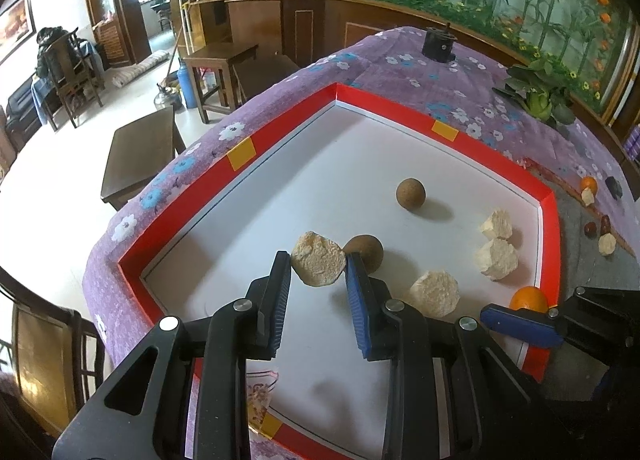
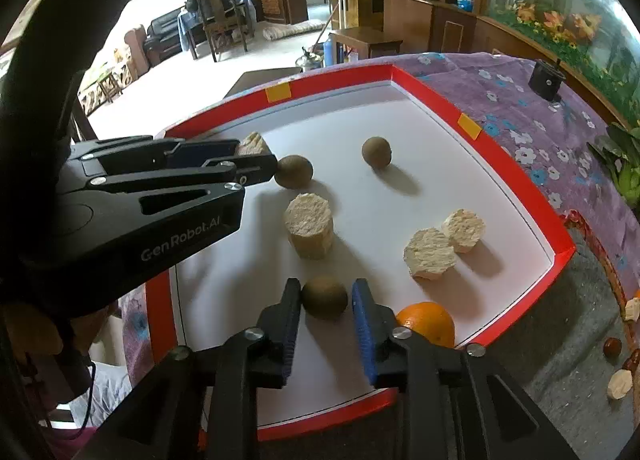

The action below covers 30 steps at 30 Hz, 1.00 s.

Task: Organize fruits
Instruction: 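Open both grippers over the tray, releasing the cream chunk and brown fruit, then move both tools back to the remaining fruits on the grey mat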

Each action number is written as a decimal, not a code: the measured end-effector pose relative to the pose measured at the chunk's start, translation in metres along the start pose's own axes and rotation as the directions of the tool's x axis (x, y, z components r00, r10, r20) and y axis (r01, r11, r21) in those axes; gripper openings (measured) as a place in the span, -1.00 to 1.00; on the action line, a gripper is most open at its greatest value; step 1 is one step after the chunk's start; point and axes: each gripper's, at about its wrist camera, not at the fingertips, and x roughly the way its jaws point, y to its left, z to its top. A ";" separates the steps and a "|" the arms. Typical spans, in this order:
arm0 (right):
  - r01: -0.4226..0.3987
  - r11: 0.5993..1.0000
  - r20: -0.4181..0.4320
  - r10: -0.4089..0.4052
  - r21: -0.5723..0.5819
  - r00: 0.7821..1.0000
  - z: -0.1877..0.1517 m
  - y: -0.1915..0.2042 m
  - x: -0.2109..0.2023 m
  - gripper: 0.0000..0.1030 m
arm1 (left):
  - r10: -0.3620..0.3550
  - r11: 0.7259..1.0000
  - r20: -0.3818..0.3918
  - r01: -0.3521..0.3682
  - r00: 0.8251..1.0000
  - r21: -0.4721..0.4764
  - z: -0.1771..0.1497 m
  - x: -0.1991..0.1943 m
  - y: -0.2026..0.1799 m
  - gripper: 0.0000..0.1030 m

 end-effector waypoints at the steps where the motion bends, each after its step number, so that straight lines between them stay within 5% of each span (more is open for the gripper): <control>1: -0.006 1.000 0.004 0.006 0.005 1.000 0.000 -0.002 -0.001 -0.46 | -0.002 1.000 -0.004 0.002 1.000 -0.003 0.000 0.000 0.001 -0.47; 4: -0.012 1.000 0.014 0.011 0.013 1.000 -0.001 -0.003 -0.006 -0.46 | 0.005 1.000 -0.008 -0.005 1.000 -0.008 0.001 -0.001 0.000 -0.37; 9: -0.006 0.999 0.045 0.005 0.034 0.999 -0.003 -0.009 -0.018 -0.45 | 0.005 1.000 0.022 -0.004 1.000 -0.005 0.002 -0.012 -0.005 0.07; 24: -0.006 0.997 0.151 -0.005 0.072 0.989 -0.013 -0.019 -0.063 -0.38 | -0.005 1.000 0.062 0.004 0.998 0.022 0.010 -0.032 -0.028 0.07; 30: 0.095 0.988 0.156 -0.113 0.118 0.981 -0.023 -0.035 -0.074 -0.38 | -0.019 0.999 0.062 0.016 0.998 0.041 0.010 -0.036 -0.042 0.07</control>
